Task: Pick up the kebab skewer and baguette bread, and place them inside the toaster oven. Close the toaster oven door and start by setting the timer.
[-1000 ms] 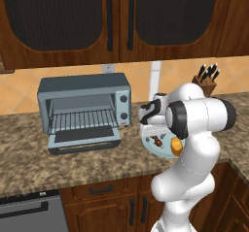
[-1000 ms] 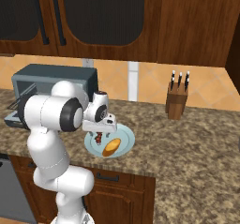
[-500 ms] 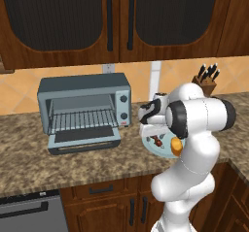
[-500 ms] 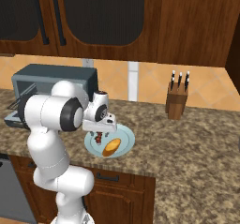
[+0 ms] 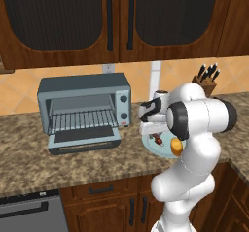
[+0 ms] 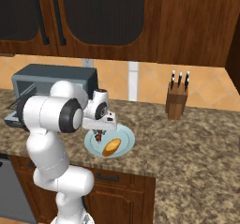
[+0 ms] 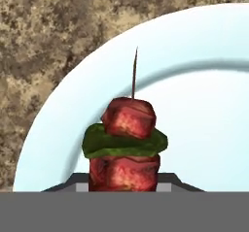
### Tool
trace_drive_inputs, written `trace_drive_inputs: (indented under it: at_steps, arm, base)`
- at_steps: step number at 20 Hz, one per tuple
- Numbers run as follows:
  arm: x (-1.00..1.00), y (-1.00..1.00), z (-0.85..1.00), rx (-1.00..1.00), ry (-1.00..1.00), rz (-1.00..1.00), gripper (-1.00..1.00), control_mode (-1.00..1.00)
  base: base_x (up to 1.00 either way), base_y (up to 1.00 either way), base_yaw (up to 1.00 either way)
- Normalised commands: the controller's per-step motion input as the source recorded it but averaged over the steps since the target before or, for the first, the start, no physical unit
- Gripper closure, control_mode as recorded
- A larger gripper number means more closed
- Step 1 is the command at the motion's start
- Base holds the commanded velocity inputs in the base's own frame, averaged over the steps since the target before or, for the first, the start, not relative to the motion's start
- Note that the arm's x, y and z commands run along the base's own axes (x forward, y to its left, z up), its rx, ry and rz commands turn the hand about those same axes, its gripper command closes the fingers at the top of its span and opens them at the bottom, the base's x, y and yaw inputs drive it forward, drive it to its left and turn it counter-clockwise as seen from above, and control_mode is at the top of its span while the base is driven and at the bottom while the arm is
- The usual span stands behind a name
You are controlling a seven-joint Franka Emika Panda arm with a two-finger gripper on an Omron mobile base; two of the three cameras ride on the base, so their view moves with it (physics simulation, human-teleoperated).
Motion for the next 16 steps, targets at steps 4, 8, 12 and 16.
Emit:
trace_drive_inputs:
  at_steps: [4,8,12,16]
  arm:
    - [-0.47,0.62,1.0,-0.02,-0.06,0.27,1.0,-1.0]
    - [-0.52,0.53,1.0,-0.03,-0.02,0.27,1.0,-1.0]
    - [-0.19,0.28,1.0,0.0,0.0,0.22,1.0,-1.0]
    - [0.0,0.74,0.83,-0.01,-0.01,0.36,1.0,-1.0]
  base:
    - [0.0,0.0,0.0]
    - [0.0,0.0,0.0]
    - [0.0,0.0,0.0]
    - [0.0,0.0,0.0]
